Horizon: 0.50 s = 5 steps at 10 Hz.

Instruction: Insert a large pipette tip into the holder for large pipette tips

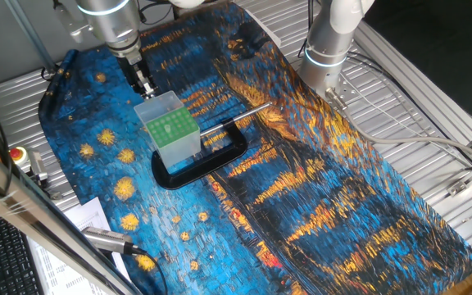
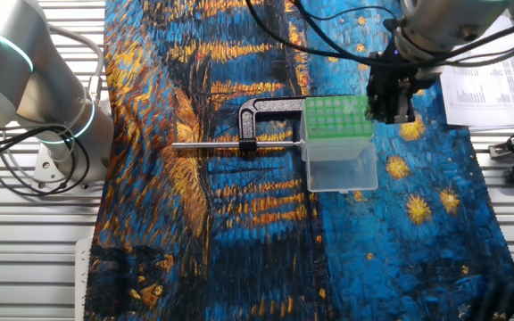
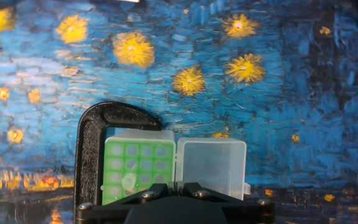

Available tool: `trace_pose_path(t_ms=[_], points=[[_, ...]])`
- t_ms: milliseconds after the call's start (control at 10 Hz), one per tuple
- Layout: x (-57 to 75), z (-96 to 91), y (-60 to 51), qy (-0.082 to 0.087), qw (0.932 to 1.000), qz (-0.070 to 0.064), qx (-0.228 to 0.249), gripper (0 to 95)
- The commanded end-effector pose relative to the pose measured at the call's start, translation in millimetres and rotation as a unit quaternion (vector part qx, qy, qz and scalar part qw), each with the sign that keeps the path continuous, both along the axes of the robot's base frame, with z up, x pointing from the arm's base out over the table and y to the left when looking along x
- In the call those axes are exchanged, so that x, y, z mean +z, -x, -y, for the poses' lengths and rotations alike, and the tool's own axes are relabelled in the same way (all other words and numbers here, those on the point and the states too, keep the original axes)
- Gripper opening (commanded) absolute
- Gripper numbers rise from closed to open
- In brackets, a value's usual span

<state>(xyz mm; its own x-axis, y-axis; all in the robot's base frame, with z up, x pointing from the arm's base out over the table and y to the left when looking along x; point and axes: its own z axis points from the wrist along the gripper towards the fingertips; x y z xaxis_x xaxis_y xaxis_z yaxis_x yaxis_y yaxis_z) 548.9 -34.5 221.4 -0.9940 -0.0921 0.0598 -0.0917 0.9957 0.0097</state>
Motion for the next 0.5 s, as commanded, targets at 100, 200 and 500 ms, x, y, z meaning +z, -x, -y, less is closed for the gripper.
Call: trace_pose_path(t_ms=[100,200,500], points=[[0.5,0.4,2.7,0.001,1.0,0.006,0.001,0.0],[0.5,0.4,2.7,0.0,1.0,0.006,0.002,0.0],[0.5,0.4,2.7,0.0,1.0,0.008,0.004,0.0]])
